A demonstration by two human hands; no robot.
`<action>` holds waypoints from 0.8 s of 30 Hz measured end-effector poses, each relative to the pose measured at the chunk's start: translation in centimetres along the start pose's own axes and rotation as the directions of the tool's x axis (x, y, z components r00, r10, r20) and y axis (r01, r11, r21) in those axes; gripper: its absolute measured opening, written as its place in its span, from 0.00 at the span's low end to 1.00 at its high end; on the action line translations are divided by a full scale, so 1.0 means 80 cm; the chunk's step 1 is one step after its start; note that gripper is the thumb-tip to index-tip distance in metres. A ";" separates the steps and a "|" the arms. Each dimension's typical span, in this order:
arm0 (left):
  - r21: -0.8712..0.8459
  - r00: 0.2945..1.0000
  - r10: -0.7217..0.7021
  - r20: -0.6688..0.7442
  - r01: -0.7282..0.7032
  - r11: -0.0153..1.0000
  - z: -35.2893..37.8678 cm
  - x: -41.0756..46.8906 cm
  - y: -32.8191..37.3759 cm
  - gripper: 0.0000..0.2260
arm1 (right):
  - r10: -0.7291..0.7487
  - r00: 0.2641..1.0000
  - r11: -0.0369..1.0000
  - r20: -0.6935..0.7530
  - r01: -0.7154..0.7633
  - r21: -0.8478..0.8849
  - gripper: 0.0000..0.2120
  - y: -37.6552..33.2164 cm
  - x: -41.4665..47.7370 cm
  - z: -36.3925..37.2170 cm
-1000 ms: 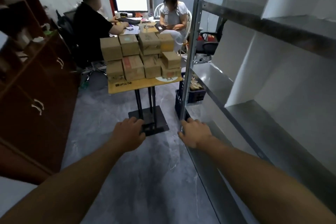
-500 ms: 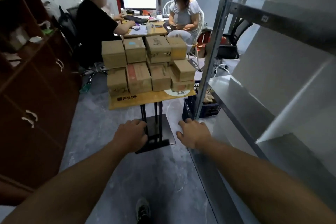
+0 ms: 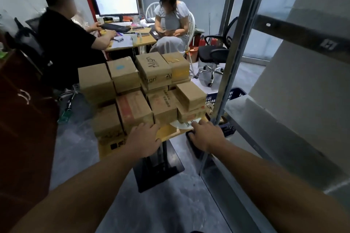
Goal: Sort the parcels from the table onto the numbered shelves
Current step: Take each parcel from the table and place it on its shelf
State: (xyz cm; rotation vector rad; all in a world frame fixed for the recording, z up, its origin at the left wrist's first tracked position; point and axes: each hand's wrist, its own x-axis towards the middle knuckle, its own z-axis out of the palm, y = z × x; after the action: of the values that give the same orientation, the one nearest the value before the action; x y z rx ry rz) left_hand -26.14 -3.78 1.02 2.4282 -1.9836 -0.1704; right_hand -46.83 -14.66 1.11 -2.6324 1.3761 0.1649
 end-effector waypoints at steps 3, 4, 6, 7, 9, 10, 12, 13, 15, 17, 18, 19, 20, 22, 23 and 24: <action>-0.041 1.000 0.027 0.000 -0.027 0.999 -0.001 0.045 -0.005 0.21 | 0.002 1.000 1.000 -0.017 -0.002 0.020 0.23 0.006 0.040 -0.009; -0.056 0.999 0.040 -0.005 -0.040 0.998 -0.002 0.060 -0.006 0.19 | 0.003 1.000 1.000 -0.024 -0.003 0.021 0.22 0.010 0.056 -0.012; -0.096 0.999 0.050 0.001 -0.050 0.994 -0.003 0.092 -0.008 0.17 | 0.013 0.999 0.999 -0.042 -0.011 0.035 0.21 0.019 0.090 -0.014; -0.120 0.999 0.048 0.007 -0.047 0.992 -0.004 0.108 -0.009 0.17 | 0.021 0.999 0.998 -0.047 -0.019 0.054 0.21 0.025 0.106 -0.015; -0.140 0.998 0.057 0.004 -0.056 0.989 -0.003 0.144 -0.007 0.18 | 0.038 0.997 0.993 -0.061 -0.031 0.112 0.19 0.037 0.138 -0.016; -0.143 0.998 0.060 0.002 -0.060 0.988 -0.004 0.162 -0.005 0.19 | 0.048 0.996 0.989 -0.071 -0.037 0.145 0.19 0.043 0.154 -0.018; -0.148 0.998 0.058 0.003 -0.057 0.987 -0.005 0.198 0.002 0.21 | 0.078 0.991 0.977 -0.105 -0.055 0.206 0.18 0.053 0.186 -0.020; -0.153 0.999 0.053 0.013 -0.050 0.987 -0.005 0.215 0.006 0.21 | 0.088 0.988 0.971 -0.127 -0.056 0.233 0.18 0.058 0.202 -0.021; -0.175 0.999 0.045 0.030 -0.039 0.984 -0.003 0.247 0.013 0.22 | 0.109 0.979 0.959 -0.169 -0.059 0.278 0.18 0.068 0.231 -0.022; -0.224 0.999 0.043 0.014 -0.039 0.974 0.002 0.273 0.019 0.22 | 0.152 0.974 0.939 -0.168 -0.089 0.331 0.19 0.079 0.257 -0.019; -0.254 0.999 0.041 0.009 -0.037 0.967 0.005 0.283 0.020 0.23 | 0.176 0.974 0.929 -0.143 -0.116 0.352 0.19 0.085 0.269 -0.016; -0.277 0.999 0.040 0.012 -0.035 0.960 0.008 0.292 0.023 0.23 | 0.204 0.973 0.917 -0.110 -0.151 0.369 0.20 0.090 0.279 -0.012; -0.295 0.999 0.044 0.018 -0.037 0.955 0.012 0.299 0.025 0.23 | 0.238 0.968 0.900 -0.081 -0.188 0.394 0.20 0.095 0.287 -0.009; -0.328 0.999 0.040 0.036 -0.026 0.944 0.020 0.309 0.028 0.24 | 0.276 0.961 0.845 -0.028 -0.228 0.483 0.21 0.103 0.299 -0.002; -0.345 0.998 0.028 0.048 -0.010 0.938 0.024 0.315 0.030 0.25 | 0.269 0.963 0.812 -0.004 -0.224 0.538 0.21 0.106 0.305 0.002; -0.373 0.998 0.017 0.058 0.006 0.928 0.029 0.318 0.031 0.25 | 0.251 0.968 0.783 0.007 -0.207 0.587 0.22 0.109 0.307 0.004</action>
State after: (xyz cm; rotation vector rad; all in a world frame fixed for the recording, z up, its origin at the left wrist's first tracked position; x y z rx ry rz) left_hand -23.74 -28.99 -3.19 2.1960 -1.7788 -0.5719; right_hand -40.03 -39.17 -4.33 -1.9723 1.4725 -0.2899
